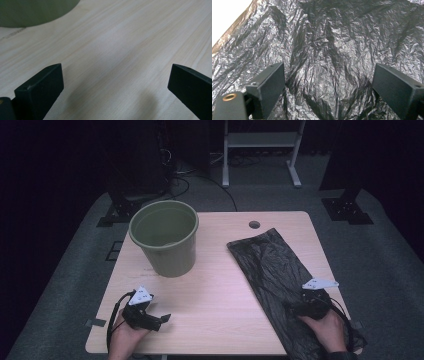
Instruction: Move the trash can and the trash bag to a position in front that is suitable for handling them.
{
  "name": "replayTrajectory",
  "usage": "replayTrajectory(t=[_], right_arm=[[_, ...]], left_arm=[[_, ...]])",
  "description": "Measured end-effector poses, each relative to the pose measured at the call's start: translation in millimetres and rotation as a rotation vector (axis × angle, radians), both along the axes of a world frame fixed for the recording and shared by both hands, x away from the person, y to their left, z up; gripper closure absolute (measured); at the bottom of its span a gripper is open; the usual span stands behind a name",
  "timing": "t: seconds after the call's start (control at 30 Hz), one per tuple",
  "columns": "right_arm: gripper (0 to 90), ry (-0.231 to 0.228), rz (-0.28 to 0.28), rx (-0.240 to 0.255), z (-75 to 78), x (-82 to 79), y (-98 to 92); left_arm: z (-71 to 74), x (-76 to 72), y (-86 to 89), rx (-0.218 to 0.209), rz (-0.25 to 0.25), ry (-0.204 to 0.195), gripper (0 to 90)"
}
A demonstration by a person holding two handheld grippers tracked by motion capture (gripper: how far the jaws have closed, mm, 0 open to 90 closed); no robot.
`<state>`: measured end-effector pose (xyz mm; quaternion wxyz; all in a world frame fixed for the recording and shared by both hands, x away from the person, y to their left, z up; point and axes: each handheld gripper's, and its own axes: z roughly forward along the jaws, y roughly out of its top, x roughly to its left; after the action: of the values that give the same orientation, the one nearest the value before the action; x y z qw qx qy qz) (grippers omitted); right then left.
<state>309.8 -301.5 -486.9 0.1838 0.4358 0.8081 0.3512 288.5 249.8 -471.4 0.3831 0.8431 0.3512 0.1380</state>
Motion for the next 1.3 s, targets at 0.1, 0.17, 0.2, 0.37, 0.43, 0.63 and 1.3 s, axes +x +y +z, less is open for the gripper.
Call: replayTrajectory(t=[0.1, 0.17, 0.2, 0.37, 0.43, 0.63, 1.3], right_arm=[[10.3, 0.0, -0.001, 0.0, 0.0, 0.1, 0.0], [10.4, 0.0, -0.002, 0.001, -0.1, 0.2, 0.1], [10.4, 0.0, -0.002, 0.002, -0.1, 0.2, -0.1], [10.4, 0.0, -0.003, 0.002, -0.1, 0.3, -0.1], [10.4, 0.0, -0.002, 0.003, 0.0, 0.3, -0.1], [10.4, 0.0, -0.003, 0.003, 0.0, 0.3, -0.1], [10.5, 0.0, -0.001, 0.001, 0.0, 0.2, -0.2]], left_arm=[[6.5, -0.3, 0.8, -0.016, 0.002, -0.009, 0.0], [8.9, -0.4, 1.2, -0.017, 0.001, -0.01, 0.0], [13.9, -0.5, 2.1, -0.021, 0.003, -0.017, 0.0], [25.6, 1.8, 2.3, -0.035, 0.002, -0.017, 0.0], [35.1, 4.3, 0.8, -0.043, 0.003, -0.025, 0.0], [47.9, 10.1, -1.0, -0.048, -0.002, -0.022, 0.0], [101.0, 27.7, 3.8, -0.053, 0.015, -0.06, 0.0]])
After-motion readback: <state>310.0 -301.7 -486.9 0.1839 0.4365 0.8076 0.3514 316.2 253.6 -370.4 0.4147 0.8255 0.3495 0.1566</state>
